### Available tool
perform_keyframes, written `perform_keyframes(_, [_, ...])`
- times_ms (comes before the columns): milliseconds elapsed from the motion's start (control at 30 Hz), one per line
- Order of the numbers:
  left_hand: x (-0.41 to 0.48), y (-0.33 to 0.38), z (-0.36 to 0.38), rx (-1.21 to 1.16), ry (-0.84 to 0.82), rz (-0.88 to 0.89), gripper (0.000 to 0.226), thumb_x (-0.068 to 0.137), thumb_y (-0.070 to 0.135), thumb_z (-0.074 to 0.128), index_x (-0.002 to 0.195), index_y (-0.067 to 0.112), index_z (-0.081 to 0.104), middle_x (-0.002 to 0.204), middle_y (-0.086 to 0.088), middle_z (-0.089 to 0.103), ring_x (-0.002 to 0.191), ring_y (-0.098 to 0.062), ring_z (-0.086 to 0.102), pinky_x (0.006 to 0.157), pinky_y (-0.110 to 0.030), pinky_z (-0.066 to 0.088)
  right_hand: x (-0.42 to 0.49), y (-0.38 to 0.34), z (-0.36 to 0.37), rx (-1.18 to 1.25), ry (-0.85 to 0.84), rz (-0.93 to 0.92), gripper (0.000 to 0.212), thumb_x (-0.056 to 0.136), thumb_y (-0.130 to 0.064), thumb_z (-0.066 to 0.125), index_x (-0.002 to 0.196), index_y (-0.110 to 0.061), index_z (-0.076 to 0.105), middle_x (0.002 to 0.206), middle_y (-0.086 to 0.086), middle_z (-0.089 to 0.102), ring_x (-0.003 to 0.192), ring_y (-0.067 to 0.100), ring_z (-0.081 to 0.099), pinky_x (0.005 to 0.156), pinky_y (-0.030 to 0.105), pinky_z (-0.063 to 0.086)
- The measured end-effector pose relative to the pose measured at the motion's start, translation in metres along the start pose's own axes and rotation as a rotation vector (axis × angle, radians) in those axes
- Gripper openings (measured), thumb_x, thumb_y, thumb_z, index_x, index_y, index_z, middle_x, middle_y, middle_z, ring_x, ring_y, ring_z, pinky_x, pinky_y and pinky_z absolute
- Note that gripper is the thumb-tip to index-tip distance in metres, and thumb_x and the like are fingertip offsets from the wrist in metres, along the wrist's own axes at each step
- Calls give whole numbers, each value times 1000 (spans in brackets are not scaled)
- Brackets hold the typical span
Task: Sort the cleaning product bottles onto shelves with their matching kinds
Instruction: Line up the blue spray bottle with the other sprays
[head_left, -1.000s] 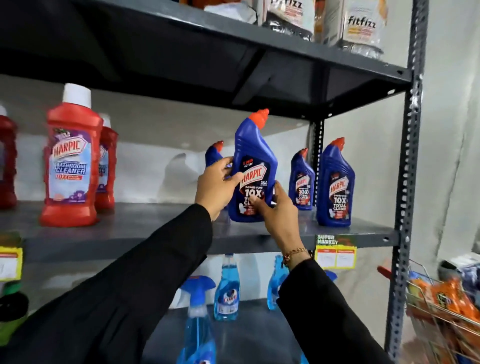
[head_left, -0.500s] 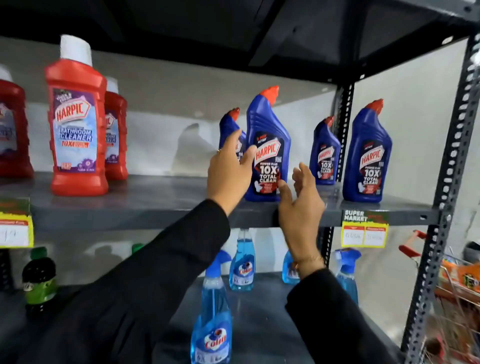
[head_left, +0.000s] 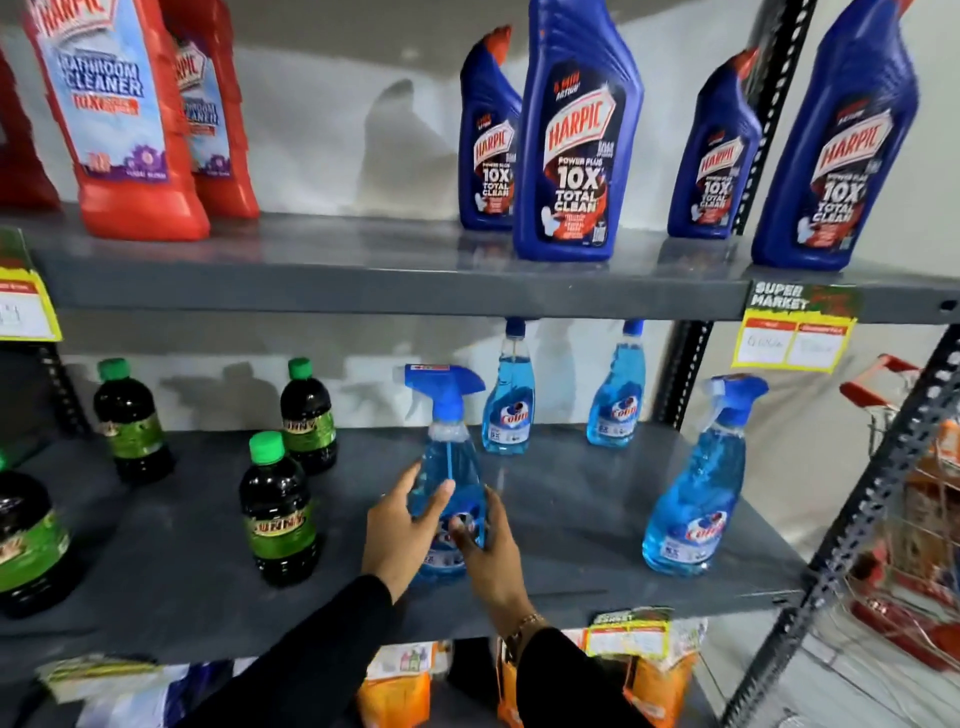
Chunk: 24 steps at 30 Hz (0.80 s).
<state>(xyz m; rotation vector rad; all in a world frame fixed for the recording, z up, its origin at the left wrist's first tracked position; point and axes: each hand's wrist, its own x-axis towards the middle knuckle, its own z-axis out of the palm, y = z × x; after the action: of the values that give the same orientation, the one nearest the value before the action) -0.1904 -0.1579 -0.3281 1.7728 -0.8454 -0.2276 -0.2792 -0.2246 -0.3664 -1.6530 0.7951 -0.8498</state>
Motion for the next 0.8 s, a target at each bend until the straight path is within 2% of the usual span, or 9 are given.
perform_keyframes(67, [6,2,-1,-23,-24,2,59,79,45,62,130,20,47,124,-9,64,115,-18,58,100,-37,46,0,-2,-2,26,42,6,54,87,-18,60,136,-16,36,134,11,53,120,23,53,103,43,45])
perform_keyframes(133, [7,8,2,-29,-53,16,59,79,43,64,131,20,46,128,-6,61,119,-16,55,103,-38,44,2,-1,-10,27,61,3,50,90,-11,56,136,-14,37,128,7,55,114,18,55,96,30,47])
perform_keyframes(200, [4,17,11,-33,-78,39,55,81,39,64,129,18,48,124,-2,63,115,-13,56,100,-30,44,3,-2,-23,16,73,7,50,90,-9,55,137,-13,36,126,5,55,111,17,56,91,24,47])
perform_keyframes(300, [2,34,33,-71,-119,72,49,81,36,65,126,20,51,118,-1,67,107,-10,60,94,-28,47,6,4,-48,12,127,23,50,90,-9,54,136,-19,38,127,9,59,110,22,61,93,34,52])
perform_keyframes(400, [4,47,59,-82,-183,75,52,80,36,65,126,17,50,117,-3,67,106,-15,62,94,-32,50,10,9,-75,7,176,55,50,90,-4,53,136,-18,38,126,9,59,108,22,62,84,22,53])
perform_keyframes(500, [5,56,81,-97,-200,53,50,81,32,66,125,15,50,114,-6,66,105,-19,61,91,-30,48,10,9,-91,45,216,78,49,90,-6,54,135,-14,37,123,8,59,99,20,62,84,29,49])
perform_keyframes(567, [5,59,87,-100,-207,39,51,81,31,66,126,14,48,116,-9,65,107,-22,60,92,-32,47,9,10,-94,88,226,105,49,91,-4,52,136,-11,34,122,8,56,99,17,58,87,31,46])
perform_keyframes(700, [3,58,84,-85,-189,21,53,81,33,65,128,15,46,118,-8,65,107,-21,59,92,-31,47,10,11,-91,53,209,121,52,91,-8,53,138,-15,32,130,13,55,111,26,59,98,42,48])
perform_keyframes(800, [-3,59,83,-74,-215,-14,58,82,37,63,132,17,42,125,-9,60,117,-24,54,101,-38,44,4,6,-92,31,194,153,60,90,-5,54,142,-14,26,137,11,50,117,20,53,103,34,42])
